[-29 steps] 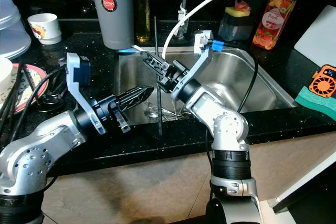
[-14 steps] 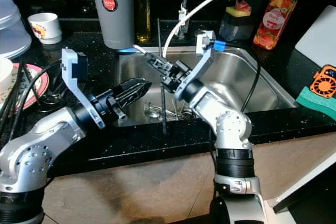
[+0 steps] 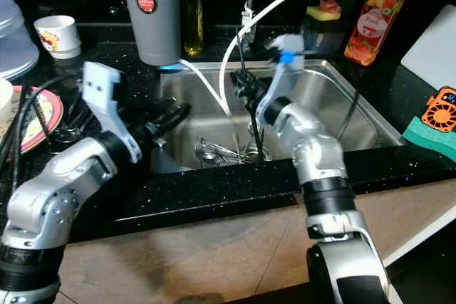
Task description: Kitchen organization
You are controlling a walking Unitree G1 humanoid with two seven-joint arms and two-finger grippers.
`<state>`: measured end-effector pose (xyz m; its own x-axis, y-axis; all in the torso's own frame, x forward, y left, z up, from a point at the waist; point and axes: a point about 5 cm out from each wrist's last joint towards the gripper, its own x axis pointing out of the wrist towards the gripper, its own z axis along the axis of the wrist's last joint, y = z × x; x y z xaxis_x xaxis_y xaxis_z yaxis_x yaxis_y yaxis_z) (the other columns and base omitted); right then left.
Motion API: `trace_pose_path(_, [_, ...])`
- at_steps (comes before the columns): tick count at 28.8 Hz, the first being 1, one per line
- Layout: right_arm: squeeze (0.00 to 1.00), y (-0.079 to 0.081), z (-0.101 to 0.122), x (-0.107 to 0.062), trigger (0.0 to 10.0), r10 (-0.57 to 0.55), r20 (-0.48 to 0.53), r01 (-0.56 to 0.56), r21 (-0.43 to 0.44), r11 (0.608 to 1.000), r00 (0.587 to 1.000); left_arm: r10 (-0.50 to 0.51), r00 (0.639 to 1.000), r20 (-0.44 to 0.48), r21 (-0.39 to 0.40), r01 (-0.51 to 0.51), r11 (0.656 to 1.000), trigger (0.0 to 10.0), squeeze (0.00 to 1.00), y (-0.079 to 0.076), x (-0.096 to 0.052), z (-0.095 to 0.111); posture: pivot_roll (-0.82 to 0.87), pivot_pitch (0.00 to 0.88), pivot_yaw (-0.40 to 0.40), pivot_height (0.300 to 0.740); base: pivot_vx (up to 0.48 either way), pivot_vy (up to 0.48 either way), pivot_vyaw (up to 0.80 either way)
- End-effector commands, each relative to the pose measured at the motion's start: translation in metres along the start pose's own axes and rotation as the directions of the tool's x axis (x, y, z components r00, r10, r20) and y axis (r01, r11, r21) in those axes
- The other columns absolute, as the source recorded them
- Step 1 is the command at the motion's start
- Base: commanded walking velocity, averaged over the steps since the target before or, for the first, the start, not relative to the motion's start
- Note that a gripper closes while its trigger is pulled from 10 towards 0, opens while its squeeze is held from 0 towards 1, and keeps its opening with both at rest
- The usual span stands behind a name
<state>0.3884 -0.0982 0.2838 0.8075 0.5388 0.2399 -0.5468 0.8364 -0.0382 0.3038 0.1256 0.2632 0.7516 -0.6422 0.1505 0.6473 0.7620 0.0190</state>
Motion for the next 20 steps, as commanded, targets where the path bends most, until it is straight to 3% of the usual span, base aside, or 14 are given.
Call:
trace_pose_path(1, [0.0,0.001,-0.008,0.001,0.0,-0.001,-0.023,0.0,-0.047,0.999,1.0,-0.012,1.0,-0.005,0.005,0.012,1.0,10.0,0.0,-0.004,0.0,0.0,-0.03,0.101,-0.042,0.74,0.0,0.0,0.0])
trace_pose_path(5, [0.0,0.009,-0.029,0.013,0.0,-0.004,-0.088,-0.008,-0.132,0.991,0.996,-0.03,0.997,-0.068,0.037,0.033,0.999,10.0,0.0,-0.005,0.002,-0.006,-0.02,0.092,-0.049,0.74,0.0,0.0,0.0])
trace_pose_path(11, [0.0,0.013,-0.042,0.018,0.0,-0.016,-0.136,-0.009,-0.181,0.983,0.991,-0.032,0.997,-0.074,0.048,0.036,0.998,10.0,0.0,-0.006,0.002,-0.004,-0.02,0.089,-0.055,0.74,0.0,0.0,0.0])
trace_pose_path(14, [0.0,0.018,-0.054,0.021,0.0,-0.008,-0.206,-0.035,-0.205,0.978,0.978,-0.036,0.994,-0.105,0.055,0.042,0.998,10.0,0.0,-0.007,0.002,-0.003,-0.01,0.087,-0.061,0.74,0.0,0.0,0.0])
trace_pose_path(15, [0.0,0.019,-0.057,0.022,0.7,0.0,-0.235,-0.05,-0.206,0.977,0.972,-0.034,0.991,-0.131,0.06,0.043,0.997,10.0,0.0,-0.007,0.001,-0.004,-0.01,0.088,-0.063,0.74,0.0,0.0,0.0])
trace_pose_path(16, [0.0,0.02,-0.06,0.022,3.6,0.006,-0.252,-0.059,-0.205,0.977,0.968,-0.033,0.989,-0.147,0.063,0.043,0.997,10.0,0.0,-0.006,0.001,-0.004,-0.01,0.088,-0.064,0.74,0.0,0.0,0.0])
trace_pose_path(19, [0.0,0.021,-0.062,0.022,3.6,0.014,-0.275,-0.075,-0.21,0.975,0.961,-0.03,0.987,-0.159,0.077,0.043,0.996,10.0,0.0,-0.006,0.001,-0.004,-0.01,0.089,-0.065,0.74,0.0,0.0,0.0])
trace_pose_path(20, [0.0,0.022,-0.067,0.022,10.0,0.027,-0.311,-0.096,-0.208,0.973,0.95,-0.013,0.984,-0.178,0.074,0.027,0.997,10.0,0.0,-0.004,0.001,-0.004,-0.01,0.09,-0.065,0.74,0.0,0.0,0.0])
